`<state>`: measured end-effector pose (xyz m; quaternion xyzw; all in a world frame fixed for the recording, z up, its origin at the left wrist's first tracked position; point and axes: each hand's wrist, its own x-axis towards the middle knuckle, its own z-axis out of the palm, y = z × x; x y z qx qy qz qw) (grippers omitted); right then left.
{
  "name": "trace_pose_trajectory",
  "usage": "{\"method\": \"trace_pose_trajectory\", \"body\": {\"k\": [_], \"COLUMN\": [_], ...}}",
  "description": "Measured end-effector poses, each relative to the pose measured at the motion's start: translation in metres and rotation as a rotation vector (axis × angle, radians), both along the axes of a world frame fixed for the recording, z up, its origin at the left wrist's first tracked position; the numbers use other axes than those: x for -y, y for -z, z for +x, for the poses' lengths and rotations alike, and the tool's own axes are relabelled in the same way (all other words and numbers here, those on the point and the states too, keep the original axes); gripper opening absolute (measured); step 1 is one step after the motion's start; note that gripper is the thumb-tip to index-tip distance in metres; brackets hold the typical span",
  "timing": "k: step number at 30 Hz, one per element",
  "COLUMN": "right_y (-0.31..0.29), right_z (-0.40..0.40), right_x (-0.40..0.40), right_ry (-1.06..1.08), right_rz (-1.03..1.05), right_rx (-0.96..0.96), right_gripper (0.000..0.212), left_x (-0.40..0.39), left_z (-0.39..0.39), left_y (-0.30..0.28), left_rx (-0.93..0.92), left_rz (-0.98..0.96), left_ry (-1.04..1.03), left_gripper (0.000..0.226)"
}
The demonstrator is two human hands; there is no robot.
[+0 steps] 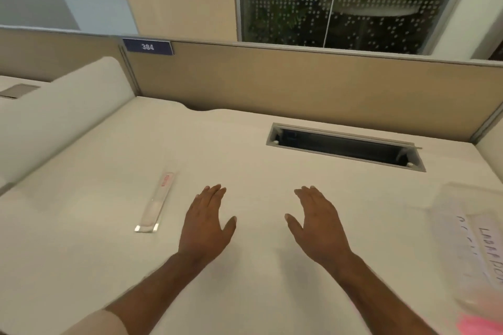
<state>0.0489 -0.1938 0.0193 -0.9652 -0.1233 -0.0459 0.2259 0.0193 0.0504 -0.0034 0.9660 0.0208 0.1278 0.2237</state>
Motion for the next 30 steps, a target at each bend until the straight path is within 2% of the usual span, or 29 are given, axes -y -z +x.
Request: {"method": "trace_pose_trajectory", "body": {"k": [6, 10, 18, 21, 24, 27, 30], "right_y": [0.005, 0.004, 0.006, 0.006, 0.007, 0.008, 0.008], "right_z": [0.017, 0.030, 0.051, 0.057, 0.062, 0.066, 0.072], "right_x": [-0.103, -0.156, -0.233, -0.259, -0.273, -0.276, -0.272], "right_ry": [-0.172, -0.241, -0.295, -0.312, -0.336, -0.337, -0.343], "right_rz": [-0.025, -0.047, -0.129, -0.125, -0.140, -0.143, -0.127], "right_rx": [-0.041, -0.060, -0.048, -0.040, -0.031, -0.018, 0.015], "right_gripper": [0.063, 0.063, 0.062, 0.061, 0.060, 0.060, 0.060], "left_x": [-0.091, -0.131, -0.168, -0.174, -0.179, -0.186, -0.193], "left_z": [-0.017, -0.021, -0.010, -0.004, 0.001, 0.004, 0.008], "left_y": [0.001, 0.008, 0.035, 0.042, 0.045, 0.045, 0.047], "left_rx": [0.047, 0.100, -0.107, -0.152, -0.091, -0.038, 0.002], "left_rz": [0.006, -0.068, -0.240, -0.304, -0.354, -0.353, -0.345], "left_ry": [-0.162, -0.312, -0.475, -0.464, -0.439, -0.431, -0.346], "left_gripper": [0.069, 0.079, 0.080, 0.059, 0.014, 0.017, 0.011]}}
